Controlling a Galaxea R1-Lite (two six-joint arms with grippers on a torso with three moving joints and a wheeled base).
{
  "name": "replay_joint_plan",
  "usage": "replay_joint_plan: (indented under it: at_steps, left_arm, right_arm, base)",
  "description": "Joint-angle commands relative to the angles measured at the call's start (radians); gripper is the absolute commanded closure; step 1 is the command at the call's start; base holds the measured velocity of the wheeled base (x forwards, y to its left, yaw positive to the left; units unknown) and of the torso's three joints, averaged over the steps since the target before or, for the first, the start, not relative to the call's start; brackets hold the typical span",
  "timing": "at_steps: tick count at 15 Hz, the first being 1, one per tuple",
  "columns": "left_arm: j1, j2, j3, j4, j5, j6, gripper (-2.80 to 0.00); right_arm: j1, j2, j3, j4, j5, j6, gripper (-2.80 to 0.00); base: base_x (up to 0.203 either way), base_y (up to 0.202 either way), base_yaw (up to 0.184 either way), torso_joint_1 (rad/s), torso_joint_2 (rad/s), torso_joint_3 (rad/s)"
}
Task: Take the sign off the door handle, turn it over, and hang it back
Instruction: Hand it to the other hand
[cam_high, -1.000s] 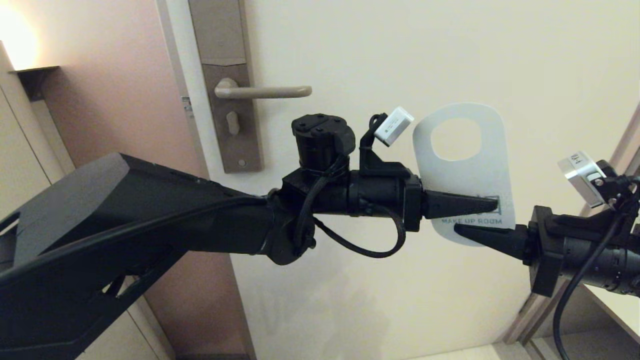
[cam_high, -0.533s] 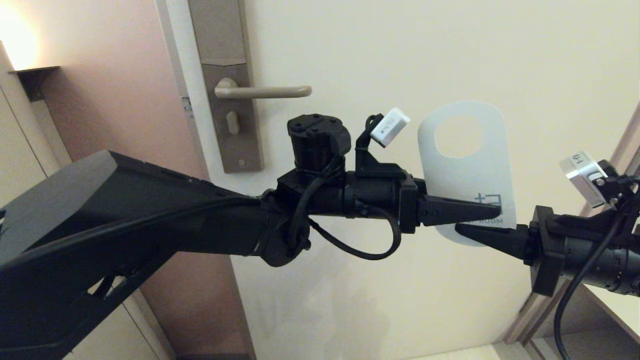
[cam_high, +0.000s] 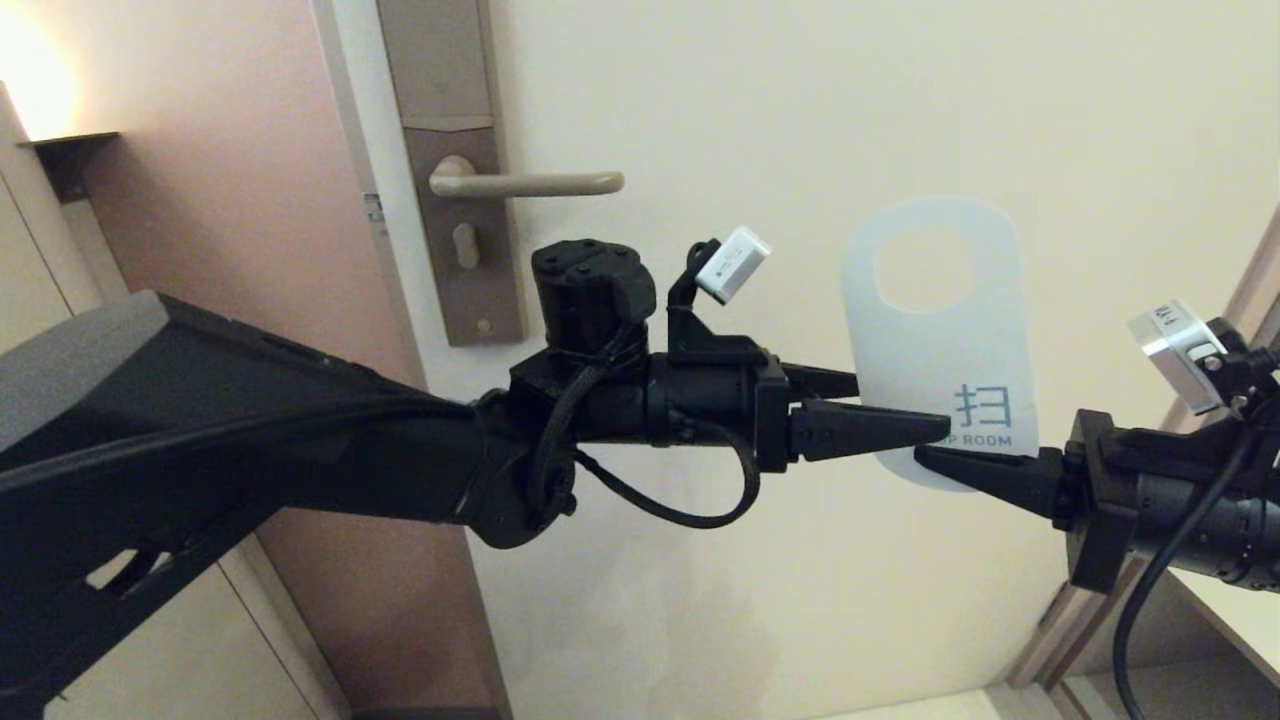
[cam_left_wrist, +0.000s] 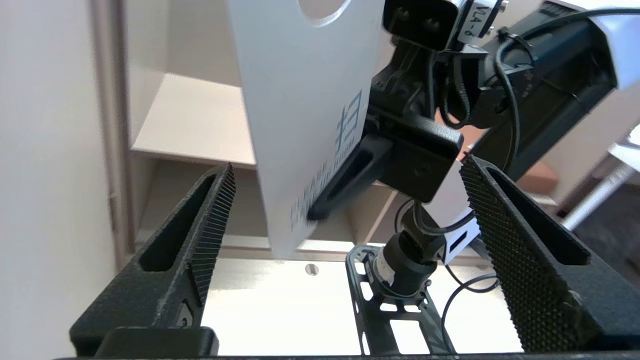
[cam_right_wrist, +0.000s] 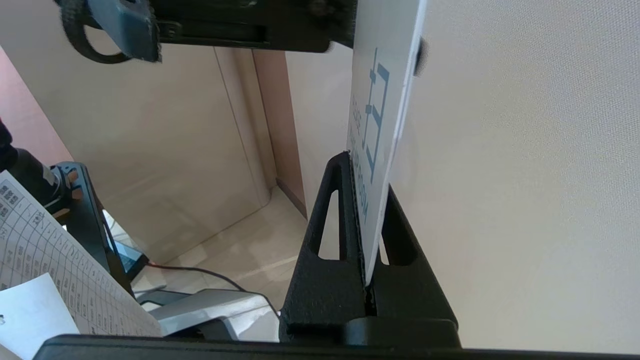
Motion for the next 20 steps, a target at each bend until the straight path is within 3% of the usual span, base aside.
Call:
replay_joint_plan:
  at_steps: [1, 12, 13, 14, 18, 20]
  left_arm:
    - [0.008, -0.053, 0.049, -0.006, 0.007, -0.002, -2.8]
    - [0.049, -0.274, 0.322, -0.009, 0.054, 0.024, -2.8]
    - [0.05, -0.29, 0.346, -0.009, 0.072, 0.037, -2.56]
    - [0.05, -0.311, 0.367, -0.009, 0.086, 0.054, 0.0]
    - [0.051, -0.419, 0.466, -0.004, 0.122, 0.063, 0.0]
    - [0.051, -0.477, 0.51, 0.0, 0.221, 0.073, 0.0]
  right_arm:
    - [0.0, -0.001, -0.001, -0.004, 0.003, 0.0, 0.0]
    - [-0.001, 0.001, 0.0, -0.004, 0.003, -0.005, 0.0]
    - [-0.001, 0.001, 0.0, -0.004, 0.003, -0.005, 0.0]
    - [0.0, -0.001, 0.0, -0.004, 0.003, -0.005, 0.0]
    - [-0.001, -0.011, 0.006, -0.004, -0.002, -0.005, 0.0]
    - [-0.001, -0.029, 0.023, -0.004, -0.009, -0.005, 0.0]
  base:
    - [0.0, 0.0, 0.0, 0.0, 0.0, 0.0]
    - [0.0, 0.0, 0.0, 0.0, 0.0, 0.0]
    - [0.0, 0.0, 0.0, 0.0, 0.0, 0.0]
    - [0.0, 0.0, 0.0, 0.0, 0.0, 0.0]
    - [0.0, 0.0, 0.0, 0.0, 0.0, 0.0]
    - [0.0, 0.0, 0.0, 0.0, 0.0, 0.0]
